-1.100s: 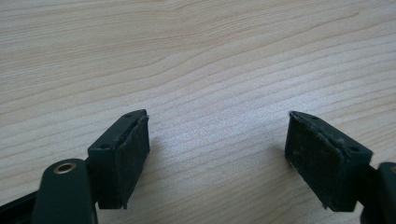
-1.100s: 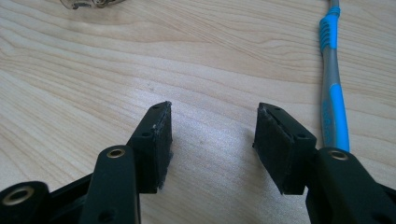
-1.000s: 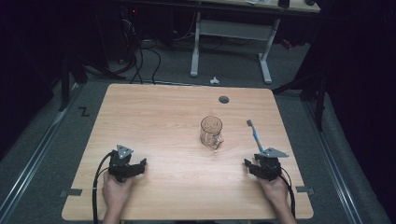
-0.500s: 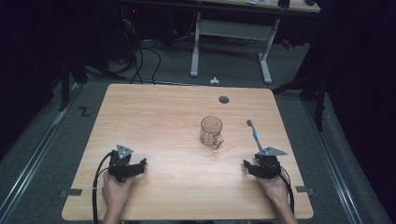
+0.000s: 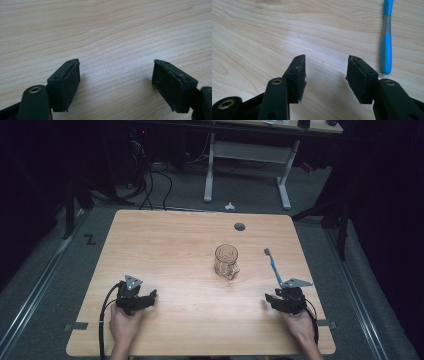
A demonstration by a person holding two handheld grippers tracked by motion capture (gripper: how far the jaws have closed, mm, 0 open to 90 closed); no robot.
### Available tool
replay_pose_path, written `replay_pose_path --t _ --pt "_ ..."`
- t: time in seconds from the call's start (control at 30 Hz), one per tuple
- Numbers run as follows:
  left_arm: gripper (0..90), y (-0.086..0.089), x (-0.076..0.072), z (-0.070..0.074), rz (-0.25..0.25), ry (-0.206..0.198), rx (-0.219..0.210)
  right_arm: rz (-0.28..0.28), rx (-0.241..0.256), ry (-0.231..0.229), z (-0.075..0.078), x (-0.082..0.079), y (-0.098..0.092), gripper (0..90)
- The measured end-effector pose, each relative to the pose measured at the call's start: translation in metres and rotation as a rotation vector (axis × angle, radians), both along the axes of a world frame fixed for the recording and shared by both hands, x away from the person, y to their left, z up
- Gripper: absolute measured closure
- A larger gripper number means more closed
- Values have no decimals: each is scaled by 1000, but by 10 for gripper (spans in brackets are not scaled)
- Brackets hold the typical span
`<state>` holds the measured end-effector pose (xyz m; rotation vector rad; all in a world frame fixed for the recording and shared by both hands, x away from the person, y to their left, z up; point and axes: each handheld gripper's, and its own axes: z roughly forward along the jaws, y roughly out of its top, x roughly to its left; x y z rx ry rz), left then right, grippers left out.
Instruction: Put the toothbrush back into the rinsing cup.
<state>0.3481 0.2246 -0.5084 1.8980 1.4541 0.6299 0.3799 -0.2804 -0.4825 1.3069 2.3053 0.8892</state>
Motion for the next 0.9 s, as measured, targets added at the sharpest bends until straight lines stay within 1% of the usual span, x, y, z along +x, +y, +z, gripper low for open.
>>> replay_pose_path --t 0.03,0.13,0.2,0.3,0.43,0.47,0.53,0.57,0.6,0.67,0.7,0.73,0.77,0.8,0.83,0.87,0.9 --pt "230 0 0 0 0 0 0 0 0 1 1 -1 0 479" --pt "230 0 0 0 0 0 0 1 -21 -2 2 -2 -2 409" --pt "230 0 0 0 0 0 0 2 -17 -2 3 -4 -3 381" --pt "230 0 0 0 0 0 0 8 4 -2 6 -6 -9 341" --pt "230 0 0 0 1 0 0 6 11 -11 8 -8 -12 334" --pt "231 0 0 0 1 0 1 -4 12 -13 9 -9 -13 326" --pt "231 0 0 0 1 0 1 -23 9 -34 11 -11 -15 350" --pt "231 0 0 0 1 0 0 -51 22 -62 13 -12 -18 422" --pt "231 0 0 0 1 0 0 -51 22 -62 13 -12 -18 422" --pt "231 0 0 0 1 0 1 -68 34 -71 15 -12 -21 468" --pt "231 0 0 0 1 0 1 -74 17 -81 17 -12 -22 506" --pt "231 0 0 0 1 0 1 -74 17 -81 17 -12 -22 506" --pt "231 0 0 0 1 0 0 -81 -12 -95 19 -12 -22 531" --pt "231 0 0 0 1 0 1 -81 -12 -95 19 -12 -22 531" --pt "231 0 0 0 1 0 1 -79 -31 -114 20 -12 -23 534" --pt "231 0 0 0 1 0 0 -79 -31 -114 20 -12 -23 534" --pt "231 0 0 0 1 0 1 -76 -41 -131 20 -12 -23 539"
